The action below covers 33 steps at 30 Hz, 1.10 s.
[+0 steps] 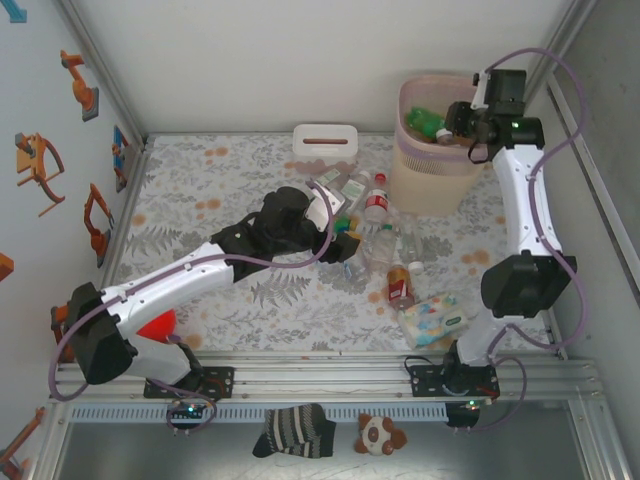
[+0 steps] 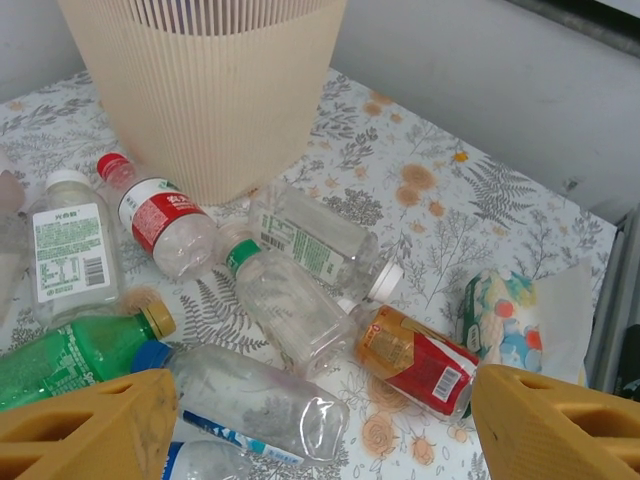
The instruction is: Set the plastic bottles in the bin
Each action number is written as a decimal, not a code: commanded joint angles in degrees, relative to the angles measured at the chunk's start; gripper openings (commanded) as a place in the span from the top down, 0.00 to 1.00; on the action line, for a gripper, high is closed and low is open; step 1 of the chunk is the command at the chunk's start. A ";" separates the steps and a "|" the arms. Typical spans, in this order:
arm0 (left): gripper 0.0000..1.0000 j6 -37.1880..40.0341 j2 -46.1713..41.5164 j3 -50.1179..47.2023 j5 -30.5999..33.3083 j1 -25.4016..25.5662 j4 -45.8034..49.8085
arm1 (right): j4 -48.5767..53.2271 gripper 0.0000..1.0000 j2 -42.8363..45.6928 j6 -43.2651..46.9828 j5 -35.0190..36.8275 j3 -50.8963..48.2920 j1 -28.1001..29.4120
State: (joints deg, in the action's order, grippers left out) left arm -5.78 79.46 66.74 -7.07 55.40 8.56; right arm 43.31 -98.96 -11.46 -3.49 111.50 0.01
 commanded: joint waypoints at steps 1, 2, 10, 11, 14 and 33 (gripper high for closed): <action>0.23 -1.24 0.57 0.73 0.75 -0.46 -1.40 | 3.59 0.57 6.06 -1.10 -0.22 -3.72 0.07; 0.23 -1.36 0.60 0.62 1.02 -0.55 -1.50 | 4.06 0.57 7.47 -1.21 -0.30 -5.12 0.16; 0.23 -3.37 1.20 -0.15 3.28 -1.39 -1.65 | 10.52 0.57 17.42 -4.04 -0.55 -15.07 1.76; 0.23 -3.69 1.27 -0.27 3.33 -1.43 -1.62 | 11.42 0.57 18.50 -4.40 -0.51 -16.39 2.12; 0.23 -4.56 1.40 -0.56 3.39 -1.60 -1.68 | 13.56 0.57 21.21 -5.96 -0.81 -20.49 3.27; 0.23 -6.79 1.49 -0.73 4.96 -2.04 -1.34 | -2.07 0.46 19.17 -5.11 6.34 -49.59 15.67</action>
State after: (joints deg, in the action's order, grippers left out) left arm -11.55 80.88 66.61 -2.92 53.87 8.16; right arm 48.45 -78.83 -16.67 0.32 64.88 14.85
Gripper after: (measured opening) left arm 0.772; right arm 0.526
